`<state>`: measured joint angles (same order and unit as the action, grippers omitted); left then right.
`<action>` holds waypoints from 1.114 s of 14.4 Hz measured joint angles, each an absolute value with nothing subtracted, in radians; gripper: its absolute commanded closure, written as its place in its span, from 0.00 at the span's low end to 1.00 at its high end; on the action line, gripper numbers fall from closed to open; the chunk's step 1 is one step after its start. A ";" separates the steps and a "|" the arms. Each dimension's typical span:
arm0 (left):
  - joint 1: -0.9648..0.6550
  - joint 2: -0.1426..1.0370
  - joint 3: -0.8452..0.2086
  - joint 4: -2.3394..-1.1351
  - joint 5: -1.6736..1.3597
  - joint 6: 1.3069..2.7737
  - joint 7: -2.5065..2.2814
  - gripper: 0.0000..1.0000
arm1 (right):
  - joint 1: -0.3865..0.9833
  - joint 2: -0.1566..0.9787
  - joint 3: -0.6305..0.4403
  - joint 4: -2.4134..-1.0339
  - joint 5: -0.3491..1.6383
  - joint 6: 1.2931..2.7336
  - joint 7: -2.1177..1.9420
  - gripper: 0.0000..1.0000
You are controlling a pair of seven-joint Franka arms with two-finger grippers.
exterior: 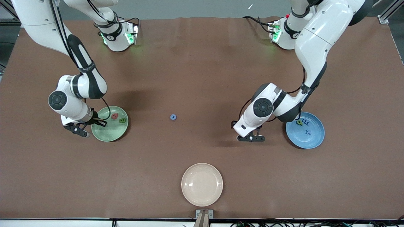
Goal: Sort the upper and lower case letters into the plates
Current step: 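Reach the C with the right gripper while the left gripper nears the u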
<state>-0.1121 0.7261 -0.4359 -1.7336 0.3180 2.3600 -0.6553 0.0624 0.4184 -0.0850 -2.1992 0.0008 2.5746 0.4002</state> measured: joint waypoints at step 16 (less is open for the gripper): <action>-0.158 0.754 -0.385 -1.711 0.318 2.402 -0.691 0.69 | 0.279 0.291 -0.030 -2.110 0.157 2.287 0.798 0.00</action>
<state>-0.1576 0.7539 -0.3851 -1.7113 0.3180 2.4016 -0.6909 0.2790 0.2906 -0.0303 -2.1097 0.1570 2.2874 0.7985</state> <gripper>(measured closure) 0.568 0.000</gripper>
